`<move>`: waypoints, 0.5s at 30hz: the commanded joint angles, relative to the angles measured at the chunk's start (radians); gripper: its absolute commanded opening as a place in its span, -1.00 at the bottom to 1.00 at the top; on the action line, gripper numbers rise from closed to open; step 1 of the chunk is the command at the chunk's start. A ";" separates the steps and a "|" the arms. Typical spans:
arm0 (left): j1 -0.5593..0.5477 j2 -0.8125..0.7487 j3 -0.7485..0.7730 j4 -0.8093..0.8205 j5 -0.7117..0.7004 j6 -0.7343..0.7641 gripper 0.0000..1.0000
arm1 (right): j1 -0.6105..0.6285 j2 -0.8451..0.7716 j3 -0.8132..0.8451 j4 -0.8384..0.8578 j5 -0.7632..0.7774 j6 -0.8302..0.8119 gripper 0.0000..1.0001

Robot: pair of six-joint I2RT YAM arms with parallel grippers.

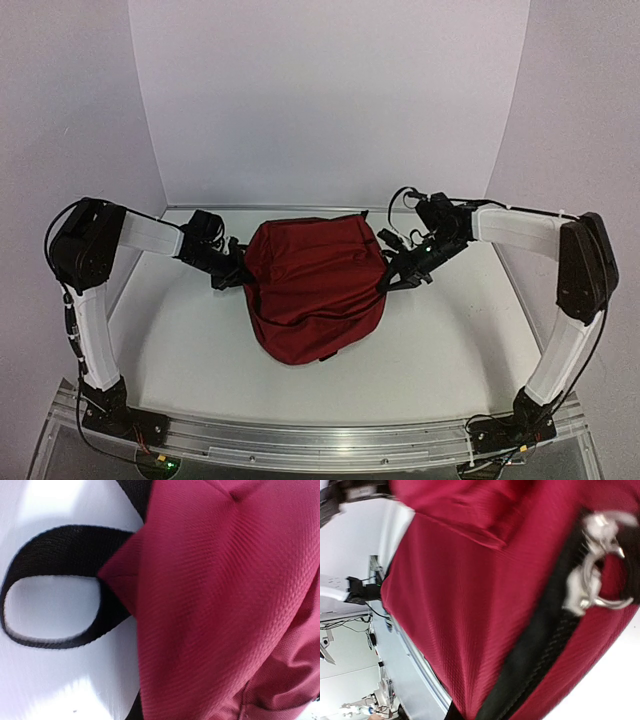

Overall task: Pack the student bag
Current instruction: Adjust the student bag at the center of the board.

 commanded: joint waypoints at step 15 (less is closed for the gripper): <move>-0.055 -0.474 -0.090 -0.291 -0.106 0.392 0.25 | -0.014 -0.158 -0.071 -0.116 0.084 -0.249 0.26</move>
